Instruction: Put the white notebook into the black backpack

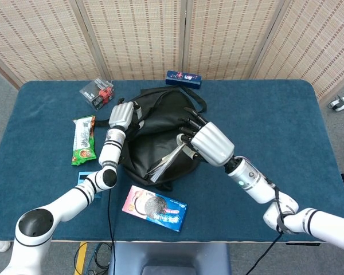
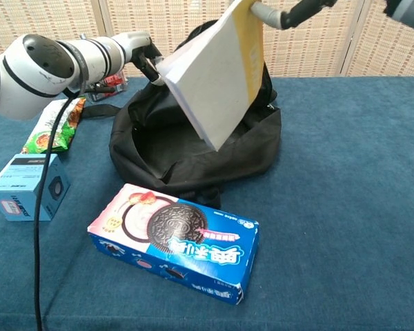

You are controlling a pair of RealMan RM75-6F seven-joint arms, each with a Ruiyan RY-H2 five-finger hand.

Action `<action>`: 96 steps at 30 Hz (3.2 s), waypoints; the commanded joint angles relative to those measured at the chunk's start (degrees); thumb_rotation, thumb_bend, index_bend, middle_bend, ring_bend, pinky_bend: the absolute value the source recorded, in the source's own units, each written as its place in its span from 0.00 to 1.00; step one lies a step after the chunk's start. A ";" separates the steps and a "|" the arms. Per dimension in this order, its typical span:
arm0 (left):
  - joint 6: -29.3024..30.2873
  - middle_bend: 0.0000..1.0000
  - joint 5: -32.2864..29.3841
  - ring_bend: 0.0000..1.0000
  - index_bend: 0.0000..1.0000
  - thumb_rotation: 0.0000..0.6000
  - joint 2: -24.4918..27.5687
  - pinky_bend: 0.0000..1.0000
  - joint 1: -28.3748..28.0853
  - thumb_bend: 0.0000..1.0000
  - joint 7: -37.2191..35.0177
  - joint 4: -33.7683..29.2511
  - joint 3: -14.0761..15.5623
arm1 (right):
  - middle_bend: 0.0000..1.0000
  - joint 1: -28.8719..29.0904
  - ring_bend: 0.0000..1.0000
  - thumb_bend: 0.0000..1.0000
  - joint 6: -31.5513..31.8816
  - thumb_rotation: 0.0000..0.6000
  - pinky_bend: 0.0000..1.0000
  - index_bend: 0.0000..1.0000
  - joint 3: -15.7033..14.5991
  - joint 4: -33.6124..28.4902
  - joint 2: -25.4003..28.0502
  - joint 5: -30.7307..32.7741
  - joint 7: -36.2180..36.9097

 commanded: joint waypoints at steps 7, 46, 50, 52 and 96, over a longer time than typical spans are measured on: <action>-0.61 0.34 -0.95 0.27 0.74 1.00 0.50 0.02 0.03 0.39 0.38 -0.19 0.22 | 0.44 6.06 0.20 0.58 -1.37 1.00 0.08 0.69 -0.62 13.32 -10.67 -0.17 3.30; 1.35 0.34 -4.61 0.27 0.74 1.00 6.69 0.02 1.93 0.39 2.39 -9.52 3.40 | 0.44 3.68 0.20 0.57 -7.20 1.00 0.08 0.69 -10.26 28.13 -19.09 1.68 -6.58; 1.83 0.34 -5.49 0.27 0.74 1.00 7.13 0.02 1.78 0.39 2.95 -10.37 3.52 | 0.44 4.91 0.20 0.57 -8.71 1.00 0.08 0.69 -9.48 30.44 -21.42 2.70 -7.86; 1.98 0.34 -5.87 0.27 0.74 1.00 7.39 0.02 1.74 0.39 2.95 -10.85 3.45 | 0.44 5.66 0.20 0.57 -9.41 1.00 0.08 0.69 -9.08 32.08 -22.82 3.12 -8.87; 2.20 0.26 -13.32 0.24 0.58 1.00 14.07 0.02 1.62 0.39 8.59 -21.45 8.58 | 0.10 3.19 0.02 0.28 -13.17 1.00 0.02 0.00 -7.78 14.99 -12.81 12.25 -24.97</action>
